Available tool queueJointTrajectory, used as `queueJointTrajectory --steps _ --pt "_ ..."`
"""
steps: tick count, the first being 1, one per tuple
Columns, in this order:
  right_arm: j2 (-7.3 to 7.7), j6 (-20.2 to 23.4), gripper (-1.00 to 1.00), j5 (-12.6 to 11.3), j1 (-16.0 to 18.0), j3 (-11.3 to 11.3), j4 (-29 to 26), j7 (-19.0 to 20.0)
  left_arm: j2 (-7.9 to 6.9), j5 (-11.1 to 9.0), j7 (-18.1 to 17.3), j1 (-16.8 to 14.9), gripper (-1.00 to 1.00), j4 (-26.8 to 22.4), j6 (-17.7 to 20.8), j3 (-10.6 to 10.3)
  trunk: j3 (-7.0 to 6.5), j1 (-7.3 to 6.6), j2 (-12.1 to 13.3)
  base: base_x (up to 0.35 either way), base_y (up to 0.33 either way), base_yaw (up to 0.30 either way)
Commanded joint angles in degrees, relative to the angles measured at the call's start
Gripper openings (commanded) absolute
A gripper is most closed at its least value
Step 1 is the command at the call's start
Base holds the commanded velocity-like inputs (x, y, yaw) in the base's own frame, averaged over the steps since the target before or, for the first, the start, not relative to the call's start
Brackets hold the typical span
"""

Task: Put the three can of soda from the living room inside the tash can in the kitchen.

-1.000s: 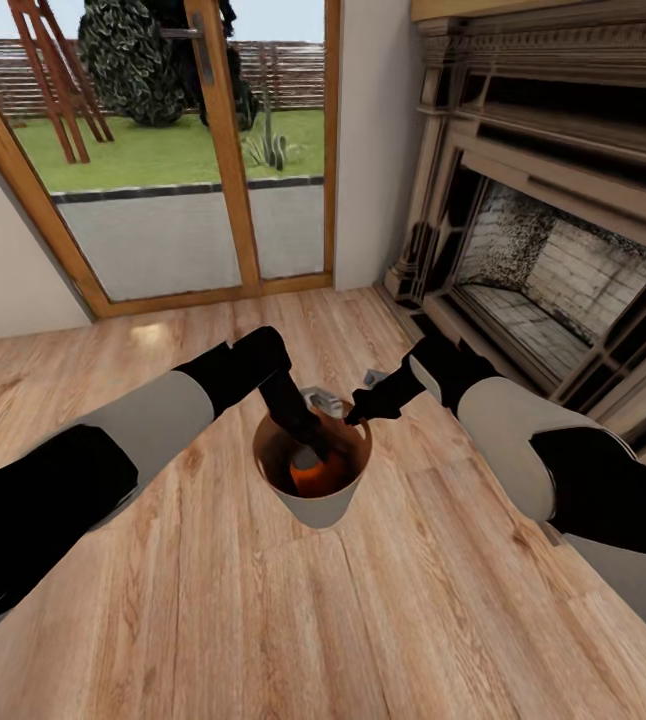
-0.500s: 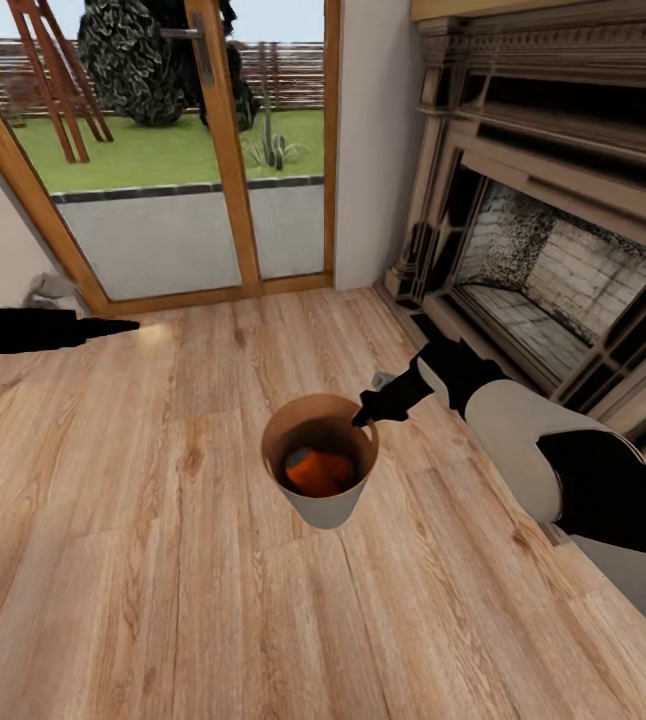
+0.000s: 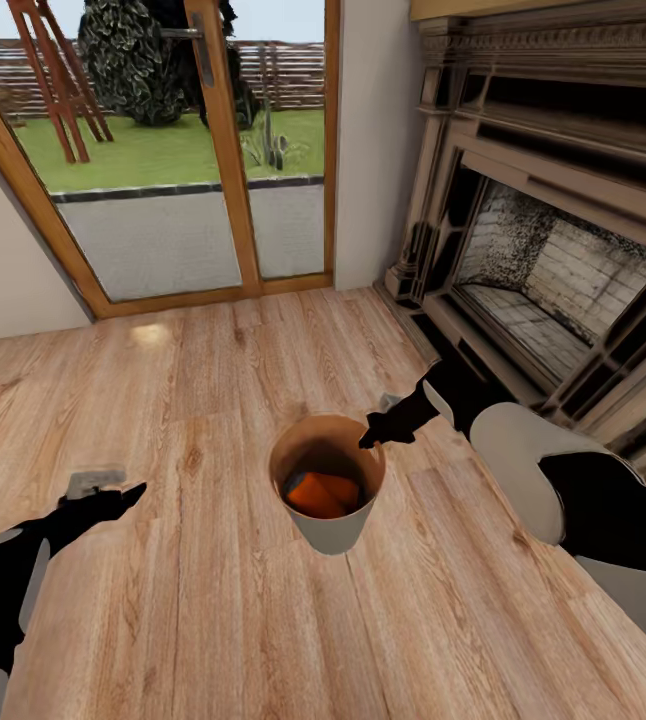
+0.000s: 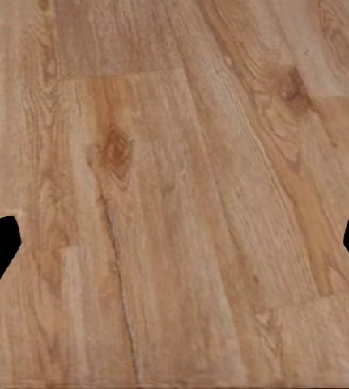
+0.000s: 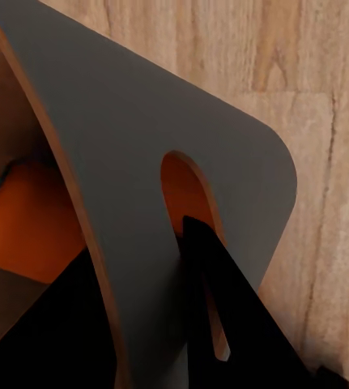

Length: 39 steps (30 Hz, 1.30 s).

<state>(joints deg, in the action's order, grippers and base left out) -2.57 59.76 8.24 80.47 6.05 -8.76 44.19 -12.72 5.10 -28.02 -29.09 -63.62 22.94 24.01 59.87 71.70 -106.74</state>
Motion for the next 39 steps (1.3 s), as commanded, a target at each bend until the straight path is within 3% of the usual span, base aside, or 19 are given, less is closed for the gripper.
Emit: queueJointTrajectory --steps 1,3,5,7,8,11,17,23,28,30,34,39 --pt "0.7 0.2 -1.0 -1.2 -1.2 -0.8 -0.3 0.1 0.6 -0.1 2.3 0.9 1.0 3.0 -4.0 0.0 -0.02 -0.01 0.0 0.0 0.0 0.0" --pt "2.33 0.2 -1.0 -1.2 -3.7 -0.8 -0.6 0.2 1.28 -0.1 4.8 1.9 1.0 8.2 -10.9 0.0 -0.02 -0.01 0.0 0.0 0.0 0.0" --pt "3.52 0.2 -1.0 -1.1 -5.5 -0.7 -0.7 0.2 1.54 -0.2 5.6 2.3 1.0 11.2 -14.9 0.0 -0.02 -0.01 0.0 0.0 0.0 0.0" --pt "4.24 -0.4 -1.0 -1.1 -6.7 -0.7 -0.8 0.3 1.67 -0.3 6.0 2.4 1.0 12.8 -17.1 0.1 -0.02 -0.01 0.0 0.0 0.0 0.0" --pt "5.06 -2.7 -1.0 -1.1 -8.2 -0.7 -0.7 0.6 1.75 -0.4 6.3 2.5 1.0 14.4 -19.4 0.1 -0.02 -0.01 0.0 0.0 0.0 0.0" --pt "6.12 -4.6 -1.0 -1.3 -10.1 -0.7 -0.7 1.0 1.85 -0.6 6.4 2.6 1.0 15.5 -21.0 0.1 -0.02 -0.01 0.0 0.0 0.0 0.0" --pt "7.54 -7.0 -1.0 -1.8 -11.5 -0.8 -0.8 1.9 2.05 -0.8 6.6 4.4 1.0 15.9 -21.8 0.2 -0.02 -0.01 0.0 0.0 0.0 0.0" --pt "9.87 -12.4 -1.0 -1.2 -13.7 -0.8 -0.7 8.2 2.11 -0.9 6.6 5.3 1.0 16.3 -22.2 0.2 -0.02 -0.01 0.0 0.0 0.0 0.0" --pt "10.54 -13.8 -1.0 -1.1 -15.8 -0.8 -0.8 9.6 2.22 -0.6 6.6 5.4 1.0 16.4 -22.2 0.1 -0.02 -0.01 0.0 0.0 0.0 0.0" --pt "10.87 -17.1 -1.0 -1.3 -17.3 -0.7 -0.9 10.9 2.35 -0.5 6.6 5.4 1.0 16.5 -22.4 0.1 -0.02 -0.01 0.0 0.0 0.0 0.0" --pt "11.05 -18.9 -1.0 -1.0 -17.9 -0.5 -0.9 15.7 2.95 -0.7 6.7 5.4 1.0 16.4 -22.4 0.1 -0.02 -0.01 0.0 0.0 0.0 0.0" --pt "10.78 -19.2 -1.0 -0.9 -18.1 -0.4 -0.8 17.8 3.25 -0.9 6.7 5.4 1.0 16.4 -22.3 0.2 0.88 1.09 -2.0 0.0 0.0 0.0"
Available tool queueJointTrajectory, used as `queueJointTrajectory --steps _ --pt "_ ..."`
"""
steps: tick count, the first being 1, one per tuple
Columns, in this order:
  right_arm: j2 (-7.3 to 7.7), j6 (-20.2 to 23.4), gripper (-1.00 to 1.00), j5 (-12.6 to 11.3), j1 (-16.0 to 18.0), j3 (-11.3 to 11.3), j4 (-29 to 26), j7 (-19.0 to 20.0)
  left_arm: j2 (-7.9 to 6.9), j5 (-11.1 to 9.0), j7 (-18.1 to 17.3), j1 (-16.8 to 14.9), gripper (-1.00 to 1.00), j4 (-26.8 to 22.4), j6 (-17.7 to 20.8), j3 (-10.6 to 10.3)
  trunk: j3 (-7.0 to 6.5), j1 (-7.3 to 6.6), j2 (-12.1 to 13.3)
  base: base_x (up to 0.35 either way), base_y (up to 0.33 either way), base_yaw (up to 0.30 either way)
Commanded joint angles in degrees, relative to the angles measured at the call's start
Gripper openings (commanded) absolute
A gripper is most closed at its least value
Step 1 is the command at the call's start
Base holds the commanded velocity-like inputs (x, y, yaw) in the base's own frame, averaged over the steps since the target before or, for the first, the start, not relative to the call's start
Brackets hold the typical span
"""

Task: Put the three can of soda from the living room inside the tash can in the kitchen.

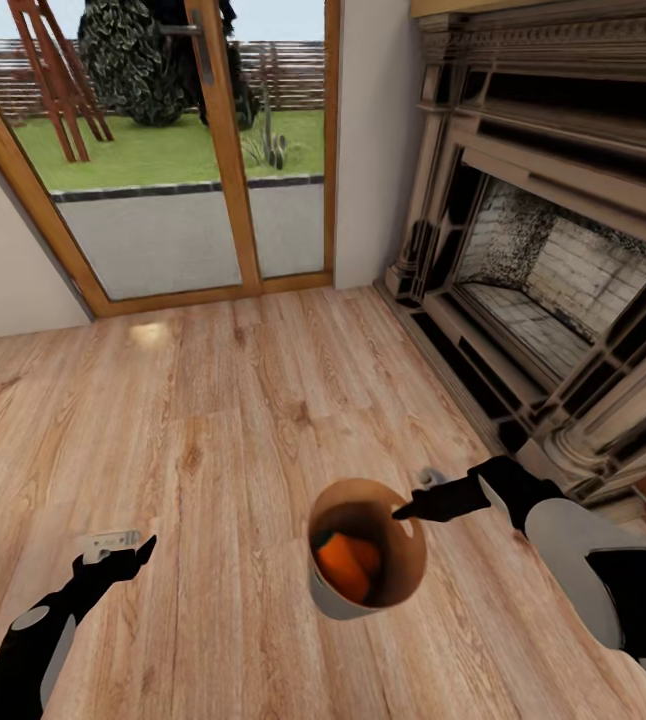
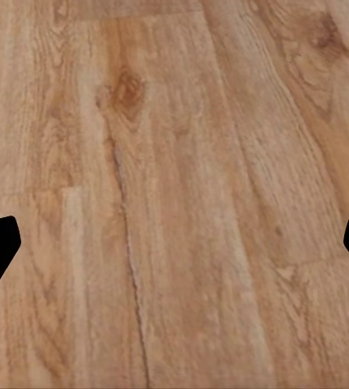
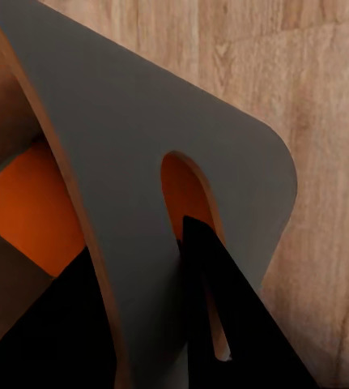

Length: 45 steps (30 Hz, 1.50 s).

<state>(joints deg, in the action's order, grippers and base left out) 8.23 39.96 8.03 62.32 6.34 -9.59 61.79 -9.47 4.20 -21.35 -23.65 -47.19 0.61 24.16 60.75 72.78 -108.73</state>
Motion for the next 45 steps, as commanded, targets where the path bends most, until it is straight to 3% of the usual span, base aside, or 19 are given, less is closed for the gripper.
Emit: queueJointTrajectory --steps 1,18,20,22,24,31,45 --pt "-0.02 0.6 -1.0 -0.7 0.0 -0.6 0.0 0.3 0.01 0.0 0.0 0.0 1.0 0.0 0.0 0.0 0.18 0.22 -0.4 0.0 0.0 0.0" --pt "0.16 2.7 -1.0 -0.8 0.0 -0.5 0.3 -0.3 0.69 0.5 0.1 0.0 1.0 0.1 -0.1 0.0 3.23 3.95 -7.2 0.0 0.0 0.0" --pt "0.26 2.8 -1.0 -0.9 0.0 -0.5 0.7 -2.2 0.74 0.5 0.1 0.0 1.0 0.1 -0.1 0.0 3.59 4.39 -8.0 0.0 0.0 0.0" --pt "0.3 5.1 -1.0 -1.1 0.0 -0.6 0.8 -6.9 0.76 0.5 0.1 0.0 1.0 0.1 -0.1 0.1 3.95 4.83 -8.8 0.0 0.0 0.0" --pt "0.3 6.0 -1.0 -1.2 0.0 -0.7 0.8 -8.1 0.76 0.5 0.1 0.0 1.0 0.1 -0.1 0.1 4.31 5.27 -9.6 0.0 0.0 0.0" --pt "2.18 7.5 -1.0 -1.1 0.0 -0.8 1.0 -13.9 0.77 0.4 0.1 0.0 1.0 0.1 -0.1 0.1 4.31 5.27 -9.6 0.0 0.0 0.0" --pt "2.61 7.3 -1.0 -1.4 -0.4 -0.9 0.9 -13.9 0.77 0.5 0.1 0.0 1.0 0.1 -0.1 0.1 4.31 5.27 -9.6 0.0 0.0 0.0"
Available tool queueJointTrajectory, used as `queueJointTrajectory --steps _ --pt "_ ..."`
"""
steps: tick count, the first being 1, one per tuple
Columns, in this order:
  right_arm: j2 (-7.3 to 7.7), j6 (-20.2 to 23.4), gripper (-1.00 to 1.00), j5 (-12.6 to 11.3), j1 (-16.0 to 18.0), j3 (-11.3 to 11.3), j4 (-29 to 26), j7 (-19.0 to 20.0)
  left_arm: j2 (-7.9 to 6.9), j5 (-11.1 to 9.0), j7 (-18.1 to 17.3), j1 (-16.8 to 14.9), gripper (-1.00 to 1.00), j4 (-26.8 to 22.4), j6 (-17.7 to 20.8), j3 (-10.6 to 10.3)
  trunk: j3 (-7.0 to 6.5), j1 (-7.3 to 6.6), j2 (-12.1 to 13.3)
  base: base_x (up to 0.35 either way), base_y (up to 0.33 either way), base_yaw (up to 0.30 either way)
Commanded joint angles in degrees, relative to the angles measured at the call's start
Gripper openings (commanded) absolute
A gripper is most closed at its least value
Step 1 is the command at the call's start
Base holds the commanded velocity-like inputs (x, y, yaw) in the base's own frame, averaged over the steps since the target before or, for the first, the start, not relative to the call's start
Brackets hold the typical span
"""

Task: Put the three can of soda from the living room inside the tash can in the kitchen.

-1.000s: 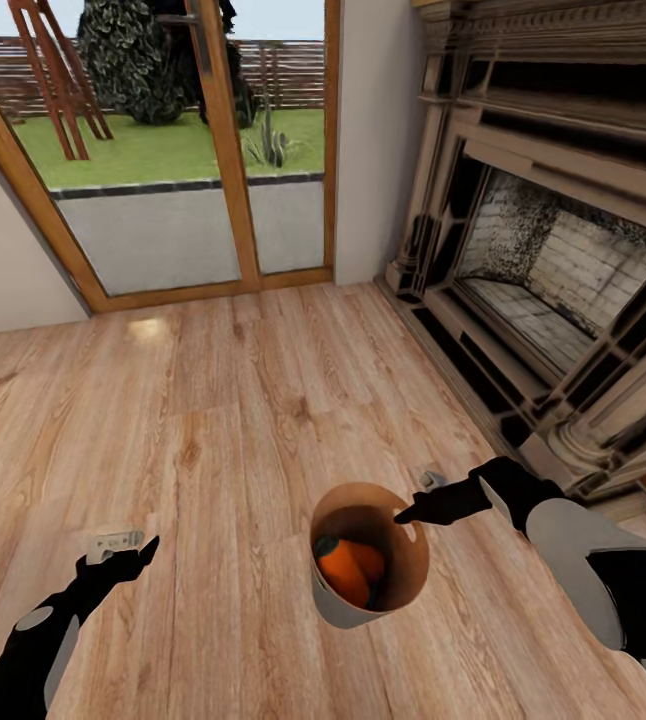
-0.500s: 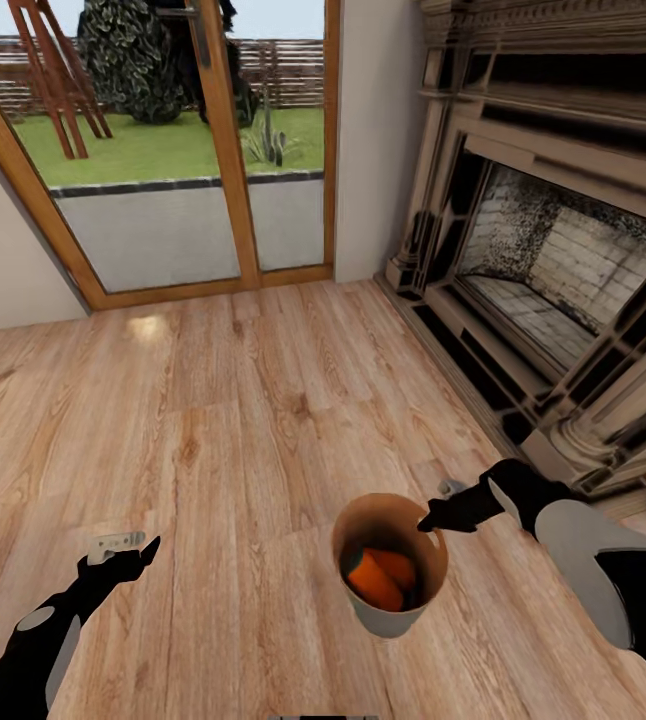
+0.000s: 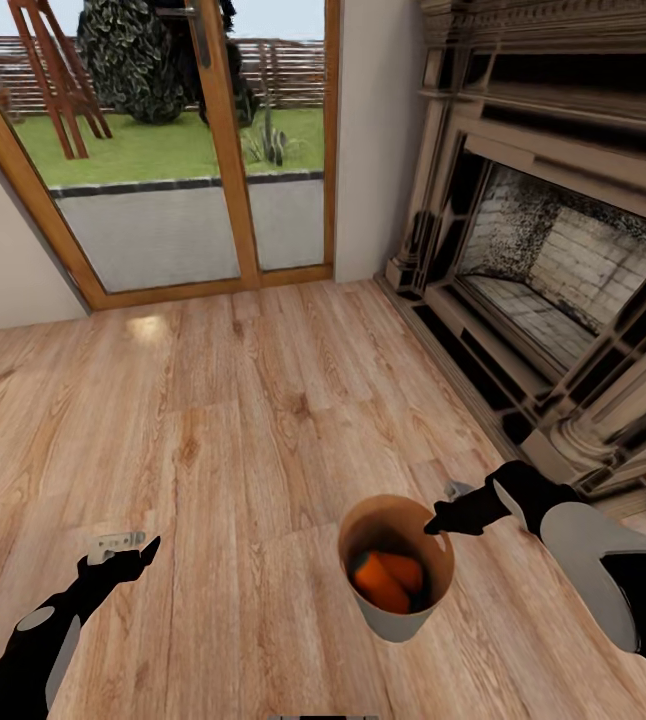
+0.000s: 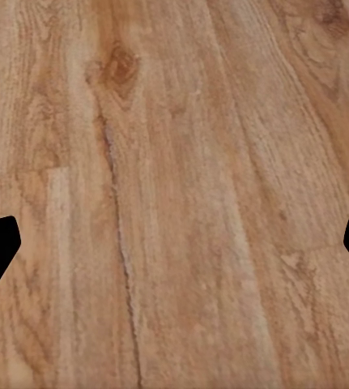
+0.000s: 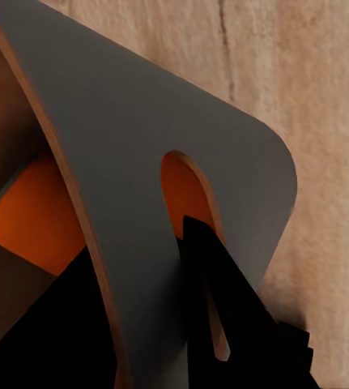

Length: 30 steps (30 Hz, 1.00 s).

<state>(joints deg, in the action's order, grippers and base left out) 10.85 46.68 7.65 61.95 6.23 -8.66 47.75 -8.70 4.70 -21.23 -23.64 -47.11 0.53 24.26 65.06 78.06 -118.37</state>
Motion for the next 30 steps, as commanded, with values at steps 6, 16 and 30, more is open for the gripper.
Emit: queueJointTrajectory --steps 6,16,30 --pt "-0.09 0.7 -1.0 -1.2 0.0 -0.8 0.0 0.4 0.0 0.0 0.0 0.0 1.0 0.0 0.0 0.0 0.0 0.0 0.0 0.0 0.0 0.0" --pt "-0.39 1.0 -1.0 -1.0 0.0 -0.6 0.2 4.8 0.01 0.1 0.0 0.0 1.0 0.0 0.0 0.0 0.0 0.0 0.0 0.0 0.0 0.0" --pt "-0.64 1.0 -1.0 -0.7 0.0 -0.4 0.2 8.1 0.16 0.1 3.1 0.1 1.0 0.1 0.0 -0.1 1.97 2.41 -4.4 0.0 0.0 0.0"
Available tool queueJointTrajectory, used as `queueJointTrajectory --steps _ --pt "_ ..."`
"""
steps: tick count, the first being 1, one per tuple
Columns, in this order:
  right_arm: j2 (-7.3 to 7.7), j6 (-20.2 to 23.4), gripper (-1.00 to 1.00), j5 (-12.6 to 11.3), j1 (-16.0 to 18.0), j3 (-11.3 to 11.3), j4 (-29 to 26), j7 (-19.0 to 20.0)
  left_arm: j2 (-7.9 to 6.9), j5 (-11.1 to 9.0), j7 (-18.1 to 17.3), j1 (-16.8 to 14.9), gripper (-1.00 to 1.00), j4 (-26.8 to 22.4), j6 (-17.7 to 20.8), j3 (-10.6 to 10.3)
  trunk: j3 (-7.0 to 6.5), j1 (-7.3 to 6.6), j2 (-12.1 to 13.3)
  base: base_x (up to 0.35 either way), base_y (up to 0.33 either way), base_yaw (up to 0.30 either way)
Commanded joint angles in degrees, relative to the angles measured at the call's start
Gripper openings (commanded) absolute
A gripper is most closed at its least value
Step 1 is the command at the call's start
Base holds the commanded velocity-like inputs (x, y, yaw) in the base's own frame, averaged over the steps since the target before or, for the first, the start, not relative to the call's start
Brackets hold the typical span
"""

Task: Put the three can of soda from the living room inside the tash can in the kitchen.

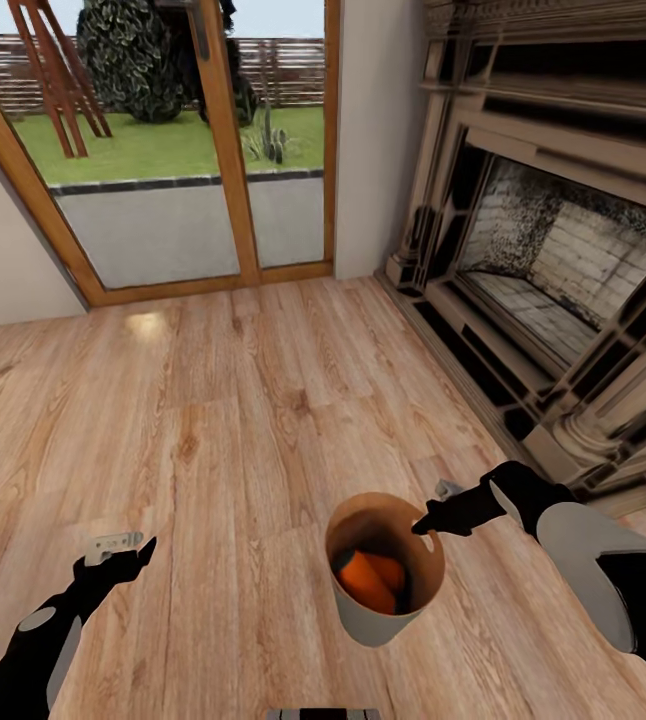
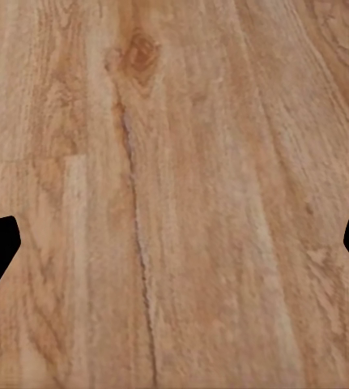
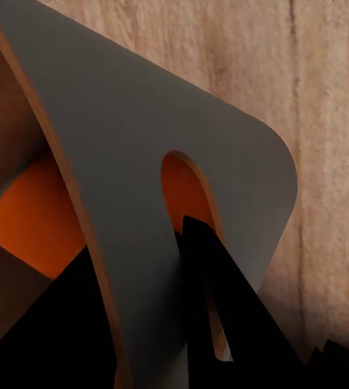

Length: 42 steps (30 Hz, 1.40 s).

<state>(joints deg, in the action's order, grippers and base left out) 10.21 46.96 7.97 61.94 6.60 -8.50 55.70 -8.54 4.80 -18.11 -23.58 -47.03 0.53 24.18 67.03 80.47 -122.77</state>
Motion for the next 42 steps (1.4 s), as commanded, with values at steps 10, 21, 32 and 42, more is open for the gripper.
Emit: queueJointTrajectory --steps 10,21,32,42 --pt "-0.05 0.7 -1.0 -0.9 0.0 -0.7 0.0 0.3 0.43 -0.1 0.4 0.0 1.0 0.0 0.0 0.0 1.79 2.2 -4.0 0.0 0.0 0.0" --pt "0.05 0.5 -1.0 -0.9 0.0 -0.8 -0.1 0.3 0.46 -0.1 0.4 0.0 1.0 0.0 0.0 0.0 3.77 4.61 -8.4 0.0 0.0 0.0" --pt "0.07 0.3 -1.0 -0.9 0.0 -0.8 -0.1 0.3 0.46 -0.1 0.4 0.3 1.0 0.0 -0.1 0.0 4.31 5.27 -9.6 0.0 0.0 0.0" --pt "0.06 0.2 -1.0 -0.9 0.0 -0.8 -0.1 0.4 0.46 -0.2 0.4 0.5 1.0 -0.1 -0.1 -0.1 4.31 5.27 -9.6 0.0 0.0 0.0"
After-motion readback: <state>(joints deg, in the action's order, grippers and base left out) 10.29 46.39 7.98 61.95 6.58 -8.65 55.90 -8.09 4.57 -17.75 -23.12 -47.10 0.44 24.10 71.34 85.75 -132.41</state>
